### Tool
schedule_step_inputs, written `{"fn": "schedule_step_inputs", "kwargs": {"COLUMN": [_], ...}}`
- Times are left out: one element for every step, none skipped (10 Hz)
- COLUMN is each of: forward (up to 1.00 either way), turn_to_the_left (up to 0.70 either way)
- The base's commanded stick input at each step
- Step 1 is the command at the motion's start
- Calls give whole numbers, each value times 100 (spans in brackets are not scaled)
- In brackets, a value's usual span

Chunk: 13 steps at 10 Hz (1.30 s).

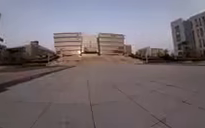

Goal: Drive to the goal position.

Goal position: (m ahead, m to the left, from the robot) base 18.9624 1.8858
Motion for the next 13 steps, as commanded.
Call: {"fn": "schedule_step_inputs", "kwargs": {"forward": [70,70,70,70,70,70,70,70,70,70,70,70,70], "turn_to_the_left": [0,0,0,0,0,0,0,0,0,0,0,0,0]}}
